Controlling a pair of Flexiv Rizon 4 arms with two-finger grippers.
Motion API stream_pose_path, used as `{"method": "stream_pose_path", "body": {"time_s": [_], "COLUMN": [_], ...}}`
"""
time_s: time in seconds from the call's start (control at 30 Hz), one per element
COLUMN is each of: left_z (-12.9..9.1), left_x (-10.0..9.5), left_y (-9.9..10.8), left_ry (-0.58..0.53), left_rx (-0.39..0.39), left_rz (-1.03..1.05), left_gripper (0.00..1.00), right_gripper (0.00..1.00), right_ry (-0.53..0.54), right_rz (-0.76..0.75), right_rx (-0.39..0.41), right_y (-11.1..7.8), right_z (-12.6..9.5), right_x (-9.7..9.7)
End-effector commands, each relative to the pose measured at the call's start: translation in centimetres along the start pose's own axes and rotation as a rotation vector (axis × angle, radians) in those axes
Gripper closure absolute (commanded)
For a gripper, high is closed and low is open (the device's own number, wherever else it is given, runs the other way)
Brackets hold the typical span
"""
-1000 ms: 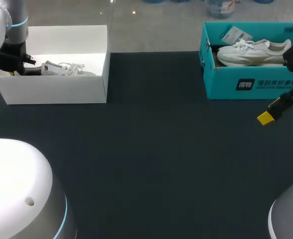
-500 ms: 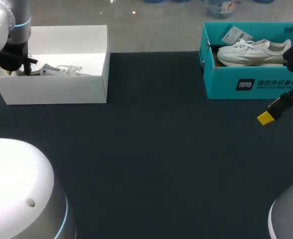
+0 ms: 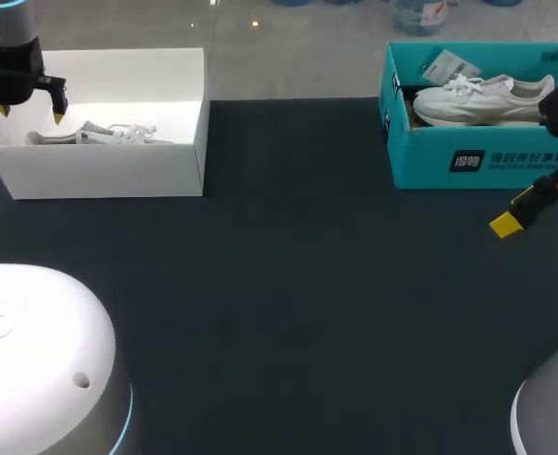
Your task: Take the shoe out of the shoebox, open the shoe tongue, remove and reinsert the insole, then place the shoe into the shoebox
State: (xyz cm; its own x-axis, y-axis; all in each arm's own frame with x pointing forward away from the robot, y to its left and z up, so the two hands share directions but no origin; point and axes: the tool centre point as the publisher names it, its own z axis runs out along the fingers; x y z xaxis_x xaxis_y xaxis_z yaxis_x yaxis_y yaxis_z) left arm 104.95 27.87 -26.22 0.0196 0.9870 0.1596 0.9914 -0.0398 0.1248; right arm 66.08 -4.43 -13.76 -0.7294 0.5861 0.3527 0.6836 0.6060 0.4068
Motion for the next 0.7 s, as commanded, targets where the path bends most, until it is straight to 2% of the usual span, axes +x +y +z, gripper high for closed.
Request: {"method": "stream_pose_path", "body": {"time_s": [0.03,0.7], "left_z": [-4.19,-4.19], "left_x": [-0.27,-0.27], "left_y": [-1.08,-1.08], "left_ry": [0.027,0.027], "left_rx": [0.02,0.02], "left_rz": [-0.027,-0.027], "left_gripper": [0.0,0.0], "right_gripper": [0.0,0.0], "right_ry": [0.0,0.0], "right_rz": [0.001,0.001], "right_rx": [0.004,0.004], "right_y": [0.14,0.14], "right_z": [0.11,0.11], "right_x": [-0.11,-0.11]}}
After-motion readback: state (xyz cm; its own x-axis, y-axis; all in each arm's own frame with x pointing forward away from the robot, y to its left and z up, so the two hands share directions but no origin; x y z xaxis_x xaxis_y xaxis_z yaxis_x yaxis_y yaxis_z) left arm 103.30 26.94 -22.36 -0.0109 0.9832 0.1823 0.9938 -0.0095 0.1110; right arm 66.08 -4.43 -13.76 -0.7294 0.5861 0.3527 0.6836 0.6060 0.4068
